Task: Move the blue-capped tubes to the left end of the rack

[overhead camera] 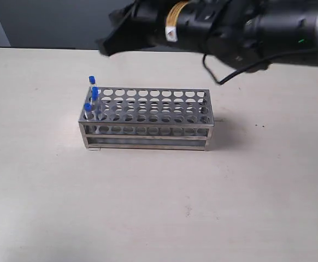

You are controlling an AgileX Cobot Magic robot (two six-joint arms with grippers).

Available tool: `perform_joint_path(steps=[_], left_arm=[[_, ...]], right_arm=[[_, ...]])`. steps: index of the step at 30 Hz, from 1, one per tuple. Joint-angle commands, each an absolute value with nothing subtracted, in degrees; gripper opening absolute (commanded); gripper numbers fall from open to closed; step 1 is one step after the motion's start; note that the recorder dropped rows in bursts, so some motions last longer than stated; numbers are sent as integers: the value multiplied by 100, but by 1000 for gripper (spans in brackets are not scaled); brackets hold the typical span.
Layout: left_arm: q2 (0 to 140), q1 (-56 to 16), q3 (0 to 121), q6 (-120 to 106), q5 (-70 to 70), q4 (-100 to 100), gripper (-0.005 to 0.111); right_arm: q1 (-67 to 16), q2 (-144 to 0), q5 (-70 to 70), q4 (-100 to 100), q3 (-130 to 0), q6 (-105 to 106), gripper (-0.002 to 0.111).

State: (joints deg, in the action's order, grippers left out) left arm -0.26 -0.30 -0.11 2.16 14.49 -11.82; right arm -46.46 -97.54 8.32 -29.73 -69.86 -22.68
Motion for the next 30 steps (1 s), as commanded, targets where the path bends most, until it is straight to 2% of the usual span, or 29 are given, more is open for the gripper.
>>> perform_joint_path(steps=[1,13,24,27,30], left_arm=[[0,-65,0,236,1372,-1161,0],[0,-65,0,236,1372,-1161,0],[0,-65,0,236,1372,-1161,0],[0,-65,0,236,1372,-1174,0],[0,-65,0,236,1394,-1194,0]], right_arm=[[-4416,-8711,-412,-2942,-6929,-2234,-1],[-4403,-5750,-1446,-2735,-4733,-3217,-1],[-4403,-5217,-2682,-2862,-4364,-3098,-1],[-4102,-4931,-2336,-2939,-4083,-3074,-1],[-3322,-4460,-1333,-2686,-3501,-3074,-1]])
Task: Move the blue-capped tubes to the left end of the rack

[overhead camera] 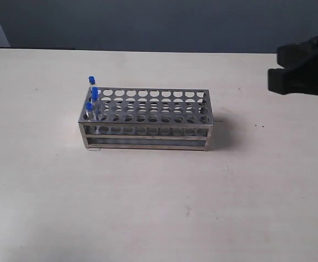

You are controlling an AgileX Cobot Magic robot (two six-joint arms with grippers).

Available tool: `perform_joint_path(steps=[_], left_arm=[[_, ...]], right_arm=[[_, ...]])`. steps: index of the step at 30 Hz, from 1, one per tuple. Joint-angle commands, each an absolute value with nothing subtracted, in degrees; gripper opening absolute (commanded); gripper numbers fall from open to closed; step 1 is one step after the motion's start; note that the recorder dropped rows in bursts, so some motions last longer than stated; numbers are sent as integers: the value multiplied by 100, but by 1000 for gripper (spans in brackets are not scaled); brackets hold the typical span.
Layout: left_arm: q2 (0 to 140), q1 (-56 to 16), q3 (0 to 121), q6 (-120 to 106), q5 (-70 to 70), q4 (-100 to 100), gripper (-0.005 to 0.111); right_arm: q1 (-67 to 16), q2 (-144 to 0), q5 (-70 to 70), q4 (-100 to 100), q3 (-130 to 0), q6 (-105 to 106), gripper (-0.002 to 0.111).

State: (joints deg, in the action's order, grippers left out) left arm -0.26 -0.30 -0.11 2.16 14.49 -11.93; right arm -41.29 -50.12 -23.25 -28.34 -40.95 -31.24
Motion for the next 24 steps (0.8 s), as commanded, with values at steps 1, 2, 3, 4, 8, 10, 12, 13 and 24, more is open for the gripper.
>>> perform_joint_path(steps=[1,2,3,4,8,10,12,13,24], left_arm=[[0,-65,0,236,1394,-1194,0],[0,-65,0,236,1394,-1194,0],[0,-65,0,236,1394,-1194,0],[0,-65,0,236,1394,-1194,0],[0,-65,0,236,1394,-1194,0],[0,-65,0,236,1394,-1194,0],[0,-65,0,236,1394,-1194,0],[0,-65,0,236,1394,-1194,0],[0,-65,0,236,1394,-1194,0]], right_arm=[[-2998,-4294,-1041,-2550,-3235,-3074,-1],[-2680,-4064,-715,-2485,-2952,-3063,-1],[-2376,-3805,-447,-2485,-2660,-3063,-1],[-2146,-3519,-281,-2485,-2426,-3063,-1],[-1392,-2367,-319,-2546,-1334,-3045,-1],[-1379,-1897,-518,-2546,-888,-3001,-1],[-1379,-1291,-823,-2546,-626,-3001,-1],[-1379,-966,-929,-2546,-450,-3001,-1],[-918,-573,-1362,-465,0,-804,-1]])
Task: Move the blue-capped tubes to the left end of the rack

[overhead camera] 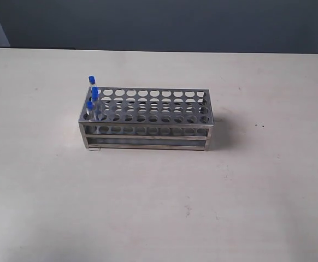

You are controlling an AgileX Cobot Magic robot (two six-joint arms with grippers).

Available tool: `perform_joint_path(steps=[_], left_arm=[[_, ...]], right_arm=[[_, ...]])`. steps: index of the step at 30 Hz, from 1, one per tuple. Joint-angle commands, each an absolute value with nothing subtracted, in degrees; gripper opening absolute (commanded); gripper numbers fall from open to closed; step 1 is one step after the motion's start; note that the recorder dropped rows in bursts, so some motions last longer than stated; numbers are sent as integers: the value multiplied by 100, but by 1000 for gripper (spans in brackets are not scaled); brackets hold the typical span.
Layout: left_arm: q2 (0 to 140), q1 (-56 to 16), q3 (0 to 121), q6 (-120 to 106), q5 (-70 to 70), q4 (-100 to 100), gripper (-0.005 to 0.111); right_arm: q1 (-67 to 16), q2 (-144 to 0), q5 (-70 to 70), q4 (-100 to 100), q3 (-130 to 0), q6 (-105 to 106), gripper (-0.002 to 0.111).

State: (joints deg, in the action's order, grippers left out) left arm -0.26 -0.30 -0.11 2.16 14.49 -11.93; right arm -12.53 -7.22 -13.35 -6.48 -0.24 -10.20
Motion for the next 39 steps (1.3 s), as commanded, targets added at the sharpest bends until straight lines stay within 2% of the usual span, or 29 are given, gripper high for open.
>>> perform_joint_path(steps=[1,6,39], left_arm=[[0,-65,0,236,1394,-1194,0],[0,-65,0,236,1394,-1194,0],[0,-65,0,236,1394,-1194,0]], right_arm=[[-819,-542,-1362,-405,0,-702,-1],[-397,-415,-1600,85,0,-143,-1],[-398,-358,-1699,121,0,34,-1]])
